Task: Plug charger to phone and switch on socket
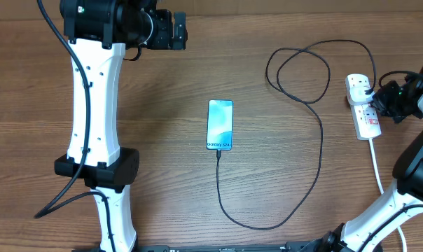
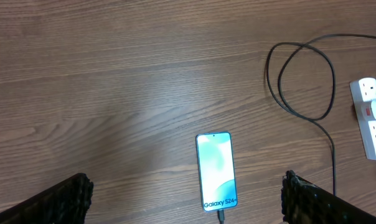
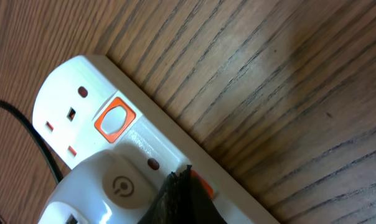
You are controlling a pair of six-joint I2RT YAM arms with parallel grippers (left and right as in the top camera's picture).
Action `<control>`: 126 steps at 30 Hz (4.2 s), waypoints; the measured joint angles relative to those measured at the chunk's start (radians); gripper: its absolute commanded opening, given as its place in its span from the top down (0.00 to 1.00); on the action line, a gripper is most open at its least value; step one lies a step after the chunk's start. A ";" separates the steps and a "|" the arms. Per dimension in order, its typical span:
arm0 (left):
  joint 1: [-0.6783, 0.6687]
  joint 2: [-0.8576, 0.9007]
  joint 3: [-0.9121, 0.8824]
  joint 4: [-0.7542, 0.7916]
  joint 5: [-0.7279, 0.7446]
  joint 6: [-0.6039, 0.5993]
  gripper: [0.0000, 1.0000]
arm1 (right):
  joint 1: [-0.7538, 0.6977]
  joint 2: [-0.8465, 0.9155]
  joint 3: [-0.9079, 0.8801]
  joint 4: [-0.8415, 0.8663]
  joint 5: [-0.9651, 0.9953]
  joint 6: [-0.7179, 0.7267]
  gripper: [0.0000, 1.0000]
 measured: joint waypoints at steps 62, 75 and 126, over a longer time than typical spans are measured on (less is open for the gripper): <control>0.000 0.000 0.000 0.000 0.000 0.000 0.00 | -0.119 -0.085 0.043 -0.130 -0.134 0.062 0.96; 0.000 0.000 0.000 0.000 0.000 0.000 0.01 | -0.121 -0.117 0.043 -0.147 -0.160 0.065 0.96; 0.000 0.000 0.000 0.000 -0.003 0.000 0.00 | 0.246 -1.117 -0.006 -0.514 -0.250 -0.191 0.00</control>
